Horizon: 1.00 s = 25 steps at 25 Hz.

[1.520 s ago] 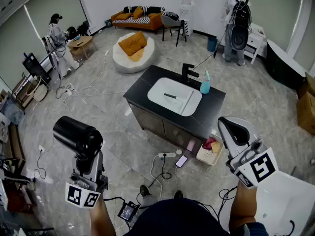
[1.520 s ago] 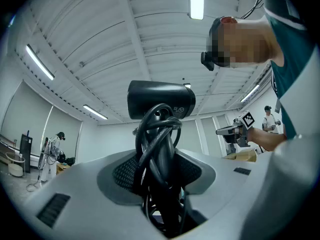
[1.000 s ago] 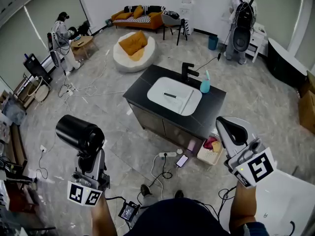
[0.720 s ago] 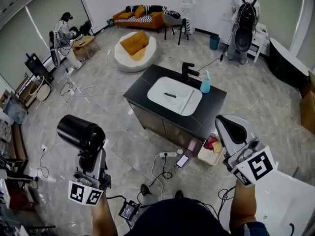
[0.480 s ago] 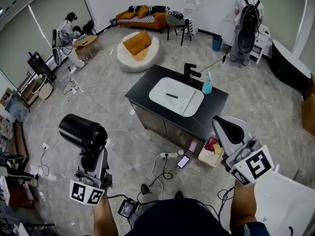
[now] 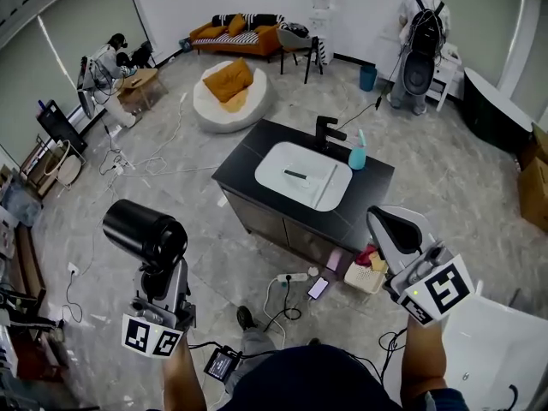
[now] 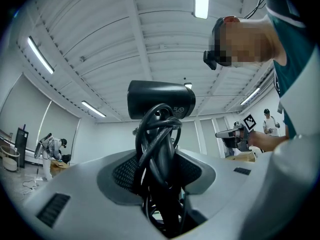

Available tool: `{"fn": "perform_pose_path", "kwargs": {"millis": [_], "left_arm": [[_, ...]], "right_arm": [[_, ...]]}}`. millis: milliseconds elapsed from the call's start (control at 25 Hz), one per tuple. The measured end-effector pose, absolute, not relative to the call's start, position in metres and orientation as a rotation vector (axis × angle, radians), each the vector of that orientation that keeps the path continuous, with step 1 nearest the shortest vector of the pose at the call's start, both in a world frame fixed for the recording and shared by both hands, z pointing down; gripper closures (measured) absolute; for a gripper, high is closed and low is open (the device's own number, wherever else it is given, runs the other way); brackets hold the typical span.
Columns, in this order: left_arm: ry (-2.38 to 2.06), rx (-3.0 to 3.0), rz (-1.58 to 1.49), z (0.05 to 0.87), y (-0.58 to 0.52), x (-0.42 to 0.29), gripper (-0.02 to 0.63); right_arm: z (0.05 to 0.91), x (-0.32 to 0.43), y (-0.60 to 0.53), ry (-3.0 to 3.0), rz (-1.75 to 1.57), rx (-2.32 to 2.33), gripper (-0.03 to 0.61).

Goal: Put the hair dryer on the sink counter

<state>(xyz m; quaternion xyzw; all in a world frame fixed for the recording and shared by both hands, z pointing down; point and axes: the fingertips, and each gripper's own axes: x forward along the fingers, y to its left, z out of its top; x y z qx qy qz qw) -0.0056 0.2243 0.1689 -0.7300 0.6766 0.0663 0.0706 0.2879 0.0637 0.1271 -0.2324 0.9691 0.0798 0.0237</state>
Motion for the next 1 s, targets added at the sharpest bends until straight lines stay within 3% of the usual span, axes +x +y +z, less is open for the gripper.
{"fn": "perform_pose_path", "kwargs": {"millis": [640,1000], "left_arm": [[1.778,-2.463,0.176,0.178,0.102,-0.194,0.431],[1.649,-2.587,0.129,0.197,0.037,-0.260,0.431]], "right_arm": [[0.129,0.119,0.015,2.912,0.214,-1.063,0.571],[0.138,0.040,-0.009,2.865,0.216,-1.209,0.571]]}}
